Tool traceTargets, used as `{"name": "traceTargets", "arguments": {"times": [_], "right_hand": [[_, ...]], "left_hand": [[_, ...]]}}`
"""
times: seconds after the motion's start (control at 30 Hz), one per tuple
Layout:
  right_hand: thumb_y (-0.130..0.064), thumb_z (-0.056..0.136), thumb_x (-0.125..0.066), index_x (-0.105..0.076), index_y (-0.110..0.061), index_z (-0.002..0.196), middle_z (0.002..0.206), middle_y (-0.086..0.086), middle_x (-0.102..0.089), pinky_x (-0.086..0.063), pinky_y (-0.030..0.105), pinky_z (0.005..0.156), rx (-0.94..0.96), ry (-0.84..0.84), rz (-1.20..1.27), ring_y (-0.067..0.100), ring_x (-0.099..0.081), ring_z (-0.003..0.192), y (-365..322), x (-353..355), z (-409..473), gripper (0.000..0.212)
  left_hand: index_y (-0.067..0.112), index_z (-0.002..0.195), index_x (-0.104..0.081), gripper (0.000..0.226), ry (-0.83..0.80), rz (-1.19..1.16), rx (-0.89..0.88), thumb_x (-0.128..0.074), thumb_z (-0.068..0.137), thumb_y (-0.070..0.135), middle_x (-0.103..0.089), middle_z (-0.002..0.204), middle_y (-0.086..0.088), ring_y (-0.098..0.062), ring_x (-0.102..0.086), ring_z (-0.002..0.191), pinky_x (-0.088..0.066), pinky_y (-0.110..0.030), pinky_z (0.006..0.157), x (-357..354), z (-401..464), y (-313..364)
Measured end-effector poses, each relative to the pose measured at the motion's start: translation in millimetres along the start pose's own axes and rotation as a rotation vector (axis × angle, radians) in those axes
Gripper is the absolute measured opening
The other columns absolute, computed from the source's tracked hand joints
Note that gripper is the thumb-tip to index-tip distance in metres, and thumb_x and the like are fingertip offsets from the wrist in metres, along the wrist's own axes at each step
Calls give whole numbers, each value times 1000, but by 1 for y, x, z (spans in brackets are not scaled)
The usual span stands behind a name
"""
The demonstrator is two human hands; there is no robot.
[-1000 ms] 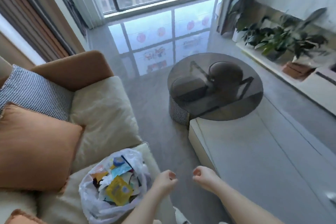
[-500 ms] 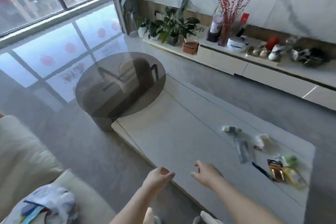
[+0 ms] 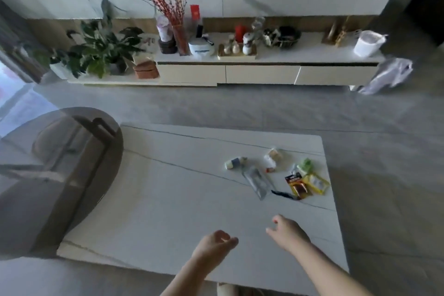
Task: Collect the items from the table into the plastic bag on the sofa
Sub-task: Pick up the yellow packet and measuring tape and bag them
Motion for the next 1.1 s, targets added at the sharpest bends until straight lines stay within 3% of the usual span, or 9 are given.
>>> {"name": "traceTargets", "arguments": {"times": [0.17, 0.4, 0.5, 0.67, 0.83, 0.97, 1.1], "right_hand": [[-41, 94, -47, -44, -17, 133, 131, 1, -54, -44, 27, 93, -82, -16, 73, 18, -53, 118, 11, -1, 42, 46], [-39, 94, -46, -40, -16, 136, 135, 1, -51, -43, 26, 93, -77, -17, 153, 17, -51, 121, 21, -9, 123, 48], [-39, 95, -44, -39, -16, 136, 138, 2, -48, -43, 28, 96, -51, -1, 101, 18, -48, 124, 28, -18, 168, 47], [-33, 95, -42, -37, -14, 135, 138, 6, -43, -41, 31, 100, -7, 26, 2, 22, -43, 125, 37, -36, 249, 45], [-34, 93, -48, -30, -15, 143, 142, 6, -41, -41, 34, 103, 61, 194, 8, 24, -41, 129, 33, -38, 325, 56], [-34, 92, -52, -30, -14, 141, 139, 7, -41, -42, 34, 101, 117, 291, -17, 26, -40, 127, 19, -38, 367, 57], [-36, 88, -59, -34, -16, 138, 139, 5, -39, -43, 32, 95, 81, 357, -91, 24, -38, 129, 18, -44, 391, 60]], "left_hand": [[27, 110, -64, 40, -53, 155, -1, -59, 82, 56, -70, 108, 3, -15, -66, 101, -50, -25, 88, 11, 63, 17], [27, 121, -60, 44, 1, 252, -30, -54, 87, 55, -66, 119, 4, -16, -63, 108, -49, -25, 90, 17, 160, 51], [24, 132, -52, 48, 71, 306, -93, -50, 92, 49, -55, 133, 2, -16, -57, 116, -45, -25, 92, 10, 210, 70], [21, 149, -26, 56, 188, 476, -159, -40, 98, 40, -30, 153, 0, -24, -34, 137, -38, -38, 108, 4, 305, 92], [24, 150, -17, 59, 324, 577, -196, -42, 97, 32, -15, 157, -2, -25, -16, 144, -32, -41, 111, 3, 381, 109], [25, 153, -4, 64, 377, 628, -167, -37, 98, 21, -4, 161, 2, -23, -2, 149, -13, -41, 121, -2, 423, 110], [23, 153, 5, 73, 412, 620, -134, -42, 97, 18, -21, 157, 2, -22, -15, 146, -15, -40, 120, -1, 449, 105]]}}
Point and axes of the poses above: each hand's wrist, its own z-axis towards the middle knuckle, its own x-axis out of the back of the hand, y = z × x, the point moved 7 cm from there along z, towards the middle knuckle
